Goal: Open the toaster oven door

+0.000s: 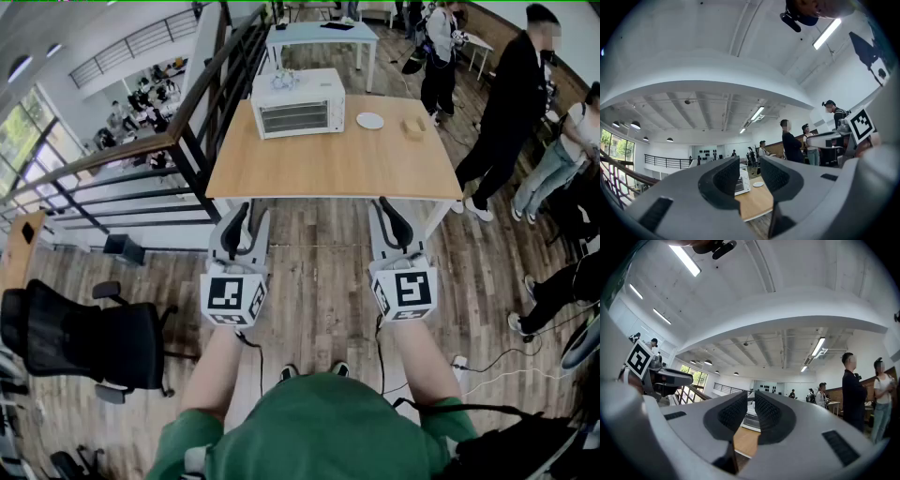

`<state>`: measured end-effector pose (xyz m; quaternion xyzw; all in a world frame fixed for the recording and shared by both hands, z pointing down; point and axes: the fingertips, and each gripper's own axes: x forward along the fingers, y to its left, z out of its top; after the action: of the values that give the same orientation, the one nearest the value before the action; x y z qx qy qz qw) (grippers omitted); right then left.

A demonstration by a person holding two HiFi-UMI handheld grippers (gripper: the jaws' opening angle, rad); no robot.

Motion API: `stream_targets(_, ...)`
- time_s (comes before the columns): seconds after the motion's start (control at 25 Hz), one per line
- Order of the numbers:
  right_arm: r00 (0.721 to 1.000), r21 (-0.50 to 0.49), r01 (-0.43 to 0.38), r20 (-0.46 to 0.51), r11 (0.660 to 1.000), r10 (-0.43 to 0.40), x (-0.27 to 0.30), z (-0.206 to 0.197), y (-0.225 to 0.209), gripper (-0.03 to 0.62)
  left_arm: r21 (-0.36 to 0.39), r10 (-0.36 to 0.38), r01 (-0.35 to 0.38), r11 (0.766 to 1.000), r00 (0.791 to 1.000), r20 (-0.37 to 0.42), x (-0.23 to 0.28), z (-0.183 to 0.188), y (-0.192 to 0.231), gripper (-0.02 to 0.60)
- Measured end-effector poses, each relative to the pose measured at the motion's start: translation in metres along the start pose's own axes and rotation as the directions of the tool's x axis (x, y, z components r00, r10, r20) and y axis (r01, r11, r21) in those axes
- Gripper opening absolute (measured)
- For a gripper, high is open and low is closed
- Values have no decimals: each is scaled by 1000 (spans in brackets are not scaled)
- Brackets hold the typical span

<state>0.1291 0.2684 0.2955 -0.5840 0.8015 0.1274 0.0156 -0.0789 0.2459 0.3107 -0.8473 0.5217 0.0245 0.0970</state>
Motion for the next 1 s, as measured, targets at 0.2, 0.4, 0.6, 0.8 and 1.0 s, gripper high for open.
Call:
stream_targets(0.2,1000,32,-8,10,999,8,-4,-3,-8,63,5,-4,4,1000,1000,9,3,4,-11,149)
stream_targets(0.4,999,82,-43,18,996,42,-7,-6,-15,64,-2,8,-8,1000,1000,8,7,6,-21,149)
stream_targets(0.6,997,154,-81,6,985,81,-9,-16,-26,64,-27,12,-12,1000,1000,1,13,6,-35,149)
stream_targets(0.8,995,204,-95,-2,974,97,-6,-26,-34,64,-51,21,-22,998,1000,-19,18,-1,-38,149)
stream_targets(1.0,994,230,-101,-25,968,109,14,-42,-33,98,-52,28,-31,998,998,-49,29,-19,-22,149)
